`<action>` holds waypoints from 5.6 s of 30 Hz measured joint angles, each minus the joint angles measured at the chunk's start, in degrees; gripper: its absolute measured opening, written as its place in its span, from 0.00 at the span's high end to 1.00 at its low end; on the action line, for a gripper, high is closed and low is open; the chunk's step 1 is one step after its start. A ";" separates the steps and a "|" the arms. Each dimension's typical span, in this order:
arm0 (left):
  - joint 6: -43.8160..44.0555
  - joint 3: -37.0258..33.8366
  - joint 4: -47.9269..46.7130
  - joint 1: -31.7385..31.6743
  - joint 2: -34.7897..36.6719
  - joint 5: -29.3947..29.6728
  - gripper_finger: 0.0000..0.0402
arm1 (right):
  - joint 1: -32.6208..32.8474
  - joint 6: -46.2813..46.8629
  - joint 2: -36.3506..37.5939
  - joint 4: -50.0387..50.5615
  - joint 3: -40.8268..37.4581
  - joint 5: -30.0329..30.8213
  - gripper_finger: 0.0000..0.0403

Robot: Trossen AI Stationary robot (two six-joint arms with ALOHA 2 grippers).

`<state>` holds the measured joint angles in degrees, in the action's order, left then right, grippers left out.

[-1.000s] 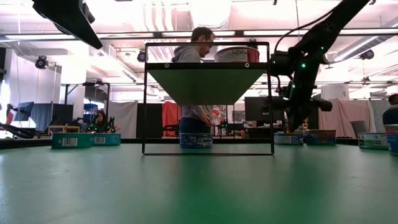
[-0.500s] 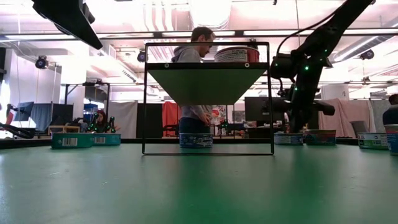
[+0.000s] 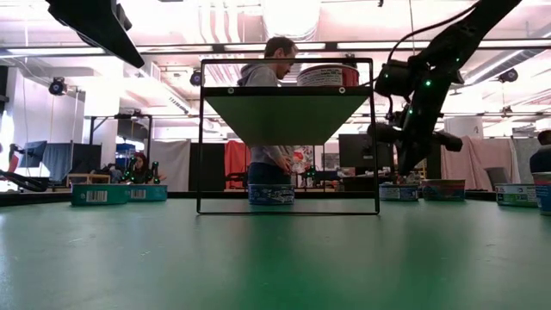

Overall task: Stack canned seafood by type on shelf
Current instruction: Put the top blue tuna can on the shelf

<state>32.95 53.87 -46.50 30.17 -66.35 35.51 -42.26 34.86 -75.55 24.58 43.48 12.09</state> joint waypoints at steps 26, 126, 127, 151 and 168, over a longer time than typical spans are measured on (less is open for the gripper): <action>-0.96 0.00 0.46 -0.01 -0.02 0.06 1.00 | 2.82 3.74 -2.32 -0.53 -3.42 -7.33 0.97; -2.25 0.00 1.93 0.00 -0.02 4.11 1.00 | 29.00 19.33 13.42 -10.31 -21.59 8.53 0.97; -2.25 0.00 1.99 0.00 -0.01 4.11 1.00 | 29.54 20.14 13.49 -10.28 -22.06 8.55 0.97; -2.47 0.00 3.84 0.00 0.00 4.13 1.00 | 48.38 34.68 6.77 -2.30 -14.71 1.14 0.97; -2.63 0.00 5.88 0.00 0.00 4.02 1.00 | 66.75 40.79 -2.06 -1.97 -6.25 -1.96 0.97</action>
<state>30.32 53.87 -40.62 30.17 -66.35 39.53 24.48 75.65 -77.61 22.61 37.23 10.13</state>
